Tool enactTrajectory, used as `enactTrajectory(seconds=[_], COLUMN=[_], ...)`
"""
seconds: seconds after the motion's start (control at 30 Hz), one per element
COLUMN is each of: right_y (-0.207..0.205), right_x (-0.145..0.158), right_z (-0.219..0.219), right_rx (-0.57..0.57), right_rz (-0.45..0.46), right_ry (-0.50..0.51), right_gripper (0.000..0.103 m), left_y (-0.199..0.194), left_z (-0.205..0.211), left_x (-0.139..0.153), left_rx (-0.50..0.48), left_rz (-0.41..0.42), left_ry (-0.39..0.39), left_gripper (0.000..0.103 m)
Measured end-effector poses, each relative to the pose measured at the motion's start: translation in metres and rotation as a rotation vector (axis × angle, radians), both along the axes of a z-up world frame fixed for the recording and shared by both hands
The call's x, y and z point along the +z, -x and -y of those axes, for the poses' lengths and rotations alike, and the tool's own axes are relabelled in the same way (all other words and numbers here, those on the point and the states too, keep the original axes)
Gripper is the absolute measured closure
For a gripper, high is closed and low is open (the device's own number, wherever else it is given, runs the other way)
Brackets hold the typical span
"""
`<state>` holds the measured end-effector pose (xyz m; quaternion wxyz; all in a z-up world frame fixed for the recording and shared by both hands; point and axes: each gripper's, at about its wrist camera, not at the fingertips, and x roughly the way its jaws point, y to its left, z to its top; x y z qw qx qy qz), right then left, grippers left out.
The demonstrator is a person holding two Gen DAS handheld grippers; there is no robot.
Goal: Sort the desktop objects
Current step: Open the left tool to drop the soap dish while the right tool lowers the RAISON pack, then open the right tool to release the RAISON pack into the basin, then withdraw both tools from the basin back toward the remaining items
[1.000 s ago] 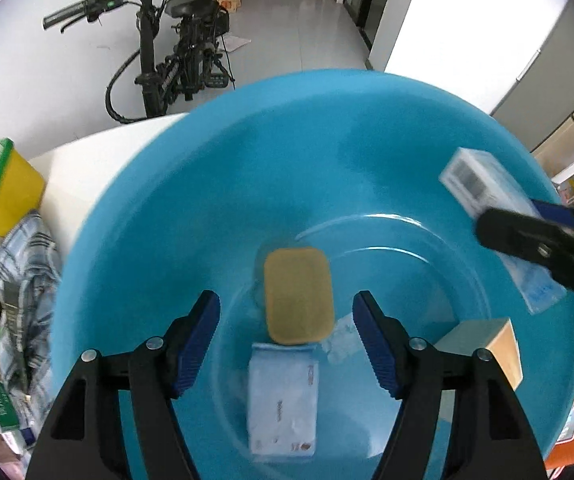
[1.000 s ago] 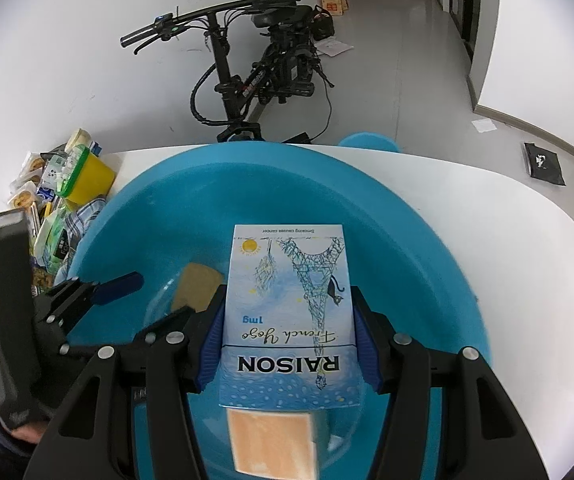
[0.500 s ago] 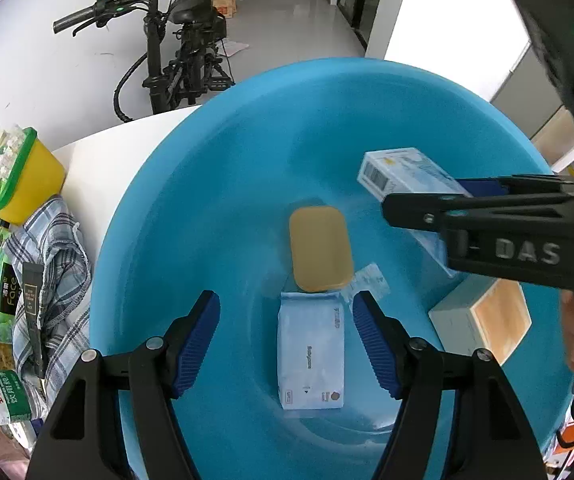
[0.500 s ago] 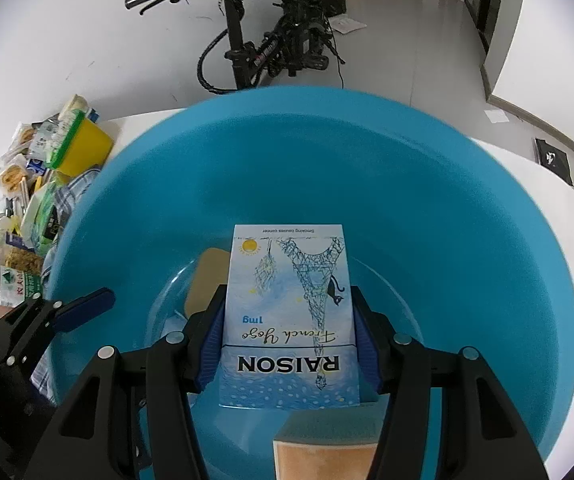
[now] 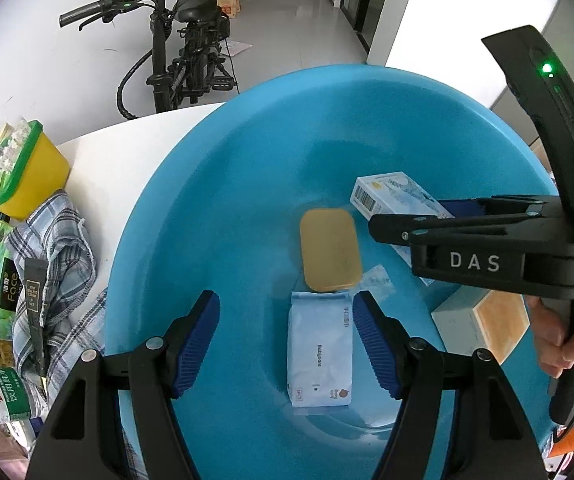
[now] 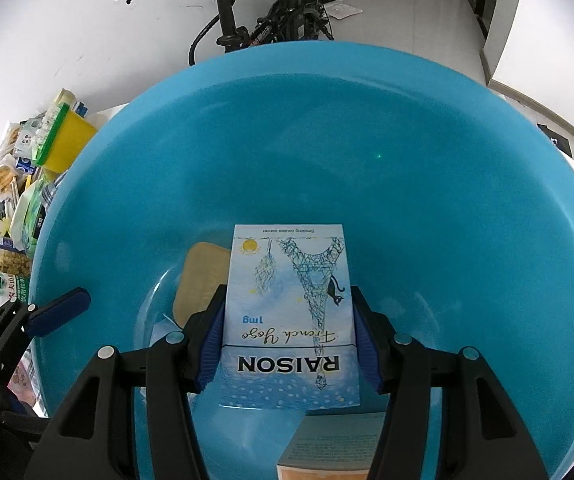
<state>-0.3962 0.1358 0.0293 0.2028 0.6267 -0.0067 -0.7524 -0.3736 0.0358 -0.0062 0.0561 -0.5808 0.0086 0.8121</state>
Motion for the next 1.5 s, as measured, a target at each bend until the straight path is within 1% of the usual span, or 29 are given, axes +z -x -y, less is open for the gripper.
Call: enactTrajectory(seconds=[0.17, 0.23, 0.4, 0.5, 0.6, 0.8, 0.87, 0.93, 1.0, 1.03, 1.07, 1.13, 1.2, 1.27, 1.33, 1.37, 1.4, 1.43, 1.5], right_y=[0.0, 0.0, -0.003, -0.003, -0.006, -0.014, -0.018, -0.019, -0.024, -0.028, -0.031, -0.04, -0.047, -0.055, -0.065, -0.07, -0.074, -0.079, -0.089], right_x=[-0.003, -0.004, 0.0, 0.005, 0.012, 0.032, 0.042, 0.053, 0.063, 0.069, 0.075, 0.087, 0.097, 0.109, 0.121, 0.127, 0.133, 0.138, 0.149], right_z=[-0.001, -0.002, -0.004, -0.007, -0.01, -0.018, -0.025, -0.032, -0.039, -0.041, -0.043, -0.046, -0.05, -0.054, -0.06, -0.06, -0.061, -0.062, -0.064], right_rx=[-0.003, -0.006, -0.005, -0.014, -0.019, -0.055, -0.088, -0.133, -0.159, -0.161, -0.161, -0.16, -0.159, -0.164, -0.162, -0.152, -0.139, -0.129, -0.133], right_rz=[0.01, 0.009, -0.006, -0.018, -0.042, -0.126, -0.163, -0.193, -0.231, -0.253, -0.279, -0.326, -0.363, -0.406, -0.454, -0.483, -0.506, -0.53, -0.57], right_ry=[-0.005, 0.0, -0.006, -0.002, -0.01, -0.021, 0.0, 0.023, 0.032, 0.025, 0.013, -0.001, -0.007, -0.006, 0.005, 0.014, 0.024, 0.034, 0.036], right_gripper=[0.048, 0.04, 0.035, 0.035, 0.035, 0.035, 0.034, 0.025, 0.023, 0.023, 0.023, 0.022, 0.022, 0.02, 0.017, 0.015, 0.011, 0.009, 0.007], left_y=[-0.001, -0.001, -0.002, 0.0, -0.001, -0.004, -0.007, -0.012, -0.016, -0.017, -0.019, -0.022, -0.028, -0.034, -0.039, -0.043, -0.046, -0.05, -0.056], left_z=[-0.003, -0.003, -0.007, -0.007, -0.007, -0.01, -0.014, -0.016, -0.014, -0.013, -0.011, -0.009, -0.01, -0.014, -0.018, -0.017, -0.016, -0.013, -0.007], left_x=[-0.002, -0.001, 0.001, 0.001, 0.003, 0.007, 0.013, 0.021, 0.031, 0.035, 0.039, 0.047, 0.056, 0.064, 0.073, 0.077, 0.081, 0.084, 0.091], left_rx=[-0.003, -0.001, 0.005, 0.01, 0.015, 0.003, -0.002, -0.004, 0.016, 0.028, 0.039, 0.052, 0.047, 0.042, 0.04, 0.04, 0.042, 0.047, 0.069], left_rz=[-0.001, -0.003, -0.004, -0.005, -0.005, -0.027, -0.065, -0.117, -0.172, -0.187, -0.207, -0.249, -0.297, -0.361, -0.411, -0.436, -0.461, -0.48, -0.509], left_ry=[0.014, 0.012, 0.008, 0.005, -0.002, 0.001, 0.019, 0.03, 0.012, -0.002, -0.017, -0.031, -0.007, 0.043, 0.072, 0.071, 0.049, 0.024, -0.014], left_gripper=[0.032, 0.031, 0.028, 0.027, 0.027, 0.027, 0.027, 0.027, 0.026, 0.019, 0.016, 0.016, 0.016, 0.016, 0.016, 0.015, 0.014, 0.012, 0.006])
